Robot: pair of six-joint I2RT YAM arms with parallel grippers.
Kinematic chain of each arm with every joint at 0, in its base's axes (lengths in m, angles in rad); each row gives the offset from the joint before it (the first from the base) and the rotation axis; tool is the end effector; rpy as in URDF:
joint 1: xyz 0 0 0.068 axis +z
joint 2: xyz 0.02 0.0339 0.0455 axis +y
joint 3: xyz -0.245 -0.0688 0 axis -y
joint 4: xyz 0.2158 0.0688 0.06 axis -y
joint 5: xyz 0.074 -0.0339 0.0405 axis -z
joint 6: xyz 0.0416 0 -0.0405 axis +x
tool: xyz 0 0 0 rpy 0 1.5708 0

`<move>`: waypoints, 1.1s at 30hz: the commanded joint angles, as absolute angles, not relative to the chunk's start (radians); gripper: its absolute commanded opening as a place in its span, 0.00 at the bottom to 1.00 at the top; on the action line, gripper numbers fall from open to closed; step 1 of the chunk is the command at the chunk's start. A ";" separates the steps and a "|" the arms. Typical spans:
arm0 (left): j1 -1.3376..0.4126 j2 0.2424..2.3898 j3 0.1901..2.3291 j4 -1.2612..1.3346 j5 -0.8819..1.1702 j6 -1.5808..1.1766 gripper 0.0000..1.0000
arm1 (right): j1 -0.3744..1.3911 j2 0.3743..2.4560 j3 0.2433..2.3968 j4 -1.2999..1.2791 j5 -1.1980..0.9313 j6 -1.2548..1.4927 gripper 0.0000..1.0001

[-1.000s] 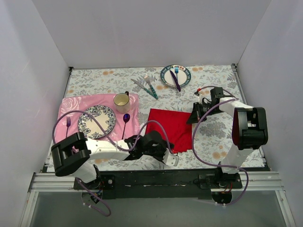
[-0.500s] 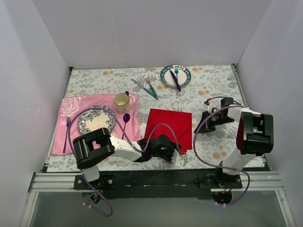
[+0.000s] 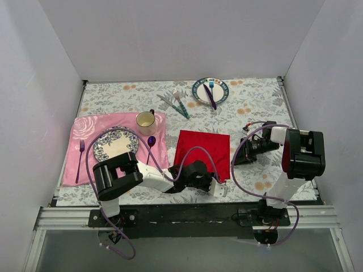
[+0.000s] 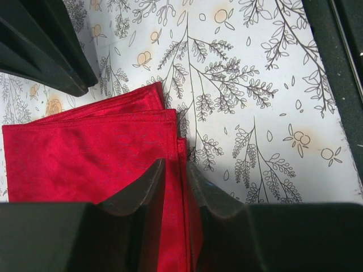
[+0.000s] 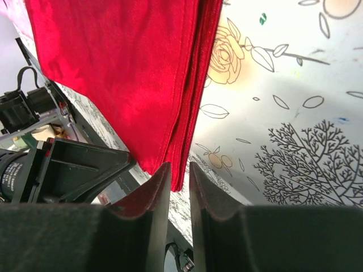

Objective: Fold the napkin into a case and place the utensils inside

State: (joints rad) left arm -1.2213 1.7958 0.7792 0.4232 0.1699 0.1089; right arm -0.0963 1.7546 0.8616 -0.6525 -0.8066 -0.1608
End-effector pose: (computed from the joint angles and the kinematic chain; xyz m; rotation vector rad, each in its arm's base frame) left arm 0.1080 -0.3168 0.1361 1.4820 1.7230 -0.8016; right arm 0.2512 0.0059 0.1211 -0.1047 2.7789 1.1722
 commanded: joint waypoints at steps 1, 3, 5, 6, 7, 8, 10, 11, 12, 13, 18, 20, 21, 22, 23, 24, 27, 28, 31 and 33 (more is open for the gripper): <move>-1.226 1.787 0.816 0.420 0.190 0.081 0.18 | -0.097 1.772 0.851 -0.653 -0.813 -0.170 0.29; -1.226 1.784 0.818 0.419 0.189 0.072 0.13 | -0.097 1.781 0.848 -0.652 -0.815 -0.169 0.30; -1.227 1.782 0.824 0.414 0.192 0.066 0.10 | -0.095 1.786 0.845 -0.646 -0.813 -0.164 0.30; -1.227 1.782 0.827 0.416 0.190 0.061 0.08 | -0.095 1.787 0.845 -0.646 -0.813 -0.164 0.31; -1.227 1.787 0.830 0.414 0.186 0.051 0.07 | -0.095 1.793 0.845 -0.647 -0.813 -0.164 0.31; -1.226 1.792 0.841 0.416 0.180 0.045 0.04 | -0.095 1.796 0.844 -0.646 -0.813 -0.163 0.31; -1.227 1.805 0.853 0.422 0.155 0.020 0.00 | -0.095 1.807 0.844 -0.646 -0.813 -0.163 0.31; -1.226 1.810 0.864 0.423 0.146 0.017 0.00 | -0.095 1.810 0.844 -0.646 -0.813 -0.163 0.31; -1.224 1.816 0.867 0.426 0.137 0.015 0.00 | -0.095 1.813 0.844 -0.646 -0.816 -0.163 0.31; -1.224 1.818 0.867 0.440 0.126 0.011 0.00 | -0.095 1.818 0.844 -0.646 -0.816 -0.163 0.31; -1.223 1.830 0.879 0.448 0.112 0.009 0.00 | -0.091 1.828 0.844 -0.646 -0.819 -0.164 0.29; -1.218 1.839 0.885 0.453 0.104 0.008 0.00 | -0.089 1.832 0.842 -0.643 -0.819 -0.166 0.29; -1.215 1.842 0.891 0.456 0.101 0.008 0.00 | -0.089 1.832 0.842 -0.643 -0.819 -0.164 0.28; -1.213 1.848 0.896 0.460 0.100 0.008 0.00 | -0.089 1.833 0.842 -0.641 -0.819 -0.166 0.27; -1.212 1.850 0.899 0.460 0.098 0.008 0.00 | -0.089 1.833 0.842 -0.641 -0.819 -0.163 0.27; -1.212 1.850 0.902 0.465 0.097 -0.020 0.00 | -0.089 1.833 0.841 -0.640 -0.819 -0.163 0.27; -1.210 1.858 0.914 0.471 0.098 -0.029 0.00 | -0.087 1.839 0.841 -0.638 -0.821 -0.163 0.25; -1.210 1.859 0.922 0.474 0.098 -0.034 0.00 | -0.087 1.839 0.841 -0.638 -0.822 -0.163 0.25; -1.212 1.876 0.936 0.477 0.095 -0.043 0.00 | -0.087 1.836 0.839 -0.637 -0.827 -0.164 0.24; -1.210 1.887 0.940 0.482 0.087 -0.049 0.00 | -0.087 1.835 0.839 -0.637 -0.828 -0.163 0.24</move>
